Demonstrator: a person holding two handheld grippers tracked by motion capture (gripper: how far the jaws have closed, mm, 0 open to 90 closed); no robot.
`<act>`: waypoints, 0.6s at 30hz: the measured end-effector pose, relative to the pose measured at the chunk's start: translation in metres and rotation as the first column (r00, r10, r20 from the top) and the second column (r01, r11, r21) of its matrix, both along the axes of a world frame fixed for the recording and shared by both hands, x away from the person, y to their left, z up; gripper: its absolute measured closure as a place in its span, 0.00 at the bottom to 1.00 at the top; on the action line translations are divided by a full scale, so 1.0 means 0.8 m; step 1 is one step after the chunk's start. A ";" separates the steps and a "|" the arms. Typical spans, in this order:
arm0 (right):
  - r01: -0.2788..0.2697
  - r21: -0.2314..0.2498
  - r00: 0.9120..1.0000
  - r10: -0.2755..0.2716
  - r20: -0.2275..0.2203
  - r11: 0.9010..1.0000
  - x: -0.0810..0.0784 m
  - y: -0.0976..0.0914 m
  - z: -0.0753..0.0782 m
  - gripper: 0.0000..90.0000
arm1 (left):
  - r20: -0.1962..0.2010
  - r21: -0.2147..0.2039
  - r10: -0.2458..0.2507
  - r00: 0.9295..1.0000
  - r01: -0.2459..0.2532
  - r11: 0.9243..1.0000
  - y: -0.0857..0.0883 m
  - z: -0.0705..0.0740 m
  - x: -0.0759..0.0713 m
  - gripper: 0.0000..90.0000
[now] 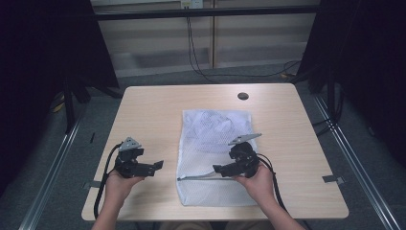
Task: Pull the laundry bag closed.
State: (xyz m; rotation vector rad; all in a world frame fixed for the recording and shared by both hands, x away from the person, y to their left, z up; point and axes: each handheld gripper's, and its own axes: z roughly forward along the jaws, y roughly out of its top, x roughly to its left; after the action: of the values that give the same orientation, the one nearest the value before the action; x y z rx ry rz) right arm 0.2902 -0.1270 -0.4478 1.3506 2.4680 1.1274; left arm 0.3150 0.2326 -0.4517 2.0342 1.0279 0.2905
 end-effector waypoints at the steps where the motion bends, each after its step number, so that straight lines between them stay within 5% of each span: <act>1: -0.007 0.005 1.000 0.007 -0.008 1.000 0.001 0.003 0.000 0.19 | 0.000 0.000 0.000 1.000 0.000 1.000 0.000 0.000 0.000 0.05; 9: -0.022 0.024 0.998 0.024 -0.062 0.999 0.006 0.017 0.000 0.18 | -0.002 0.000 0.001 1.000 -0.001 1.000 0.001 0.000 0.001 0.04; 18: -0.019 0.022 0.999 0.020 -0.043 1.000 0.011 0.030 0.000 0.16 | 0.000 -0.010 0.001 1.000 -0.001 1.000 -0.002 -0.001 0.002 0.04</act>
State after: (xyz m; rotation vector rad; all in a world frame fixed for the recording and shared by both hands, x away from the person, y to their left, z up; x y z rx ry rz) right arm 0.2991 -0.1032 -0.4476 1.3740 2.5118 1.1447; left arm 0.3166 0.2313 -0.4529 2.0249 1.0289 0.2854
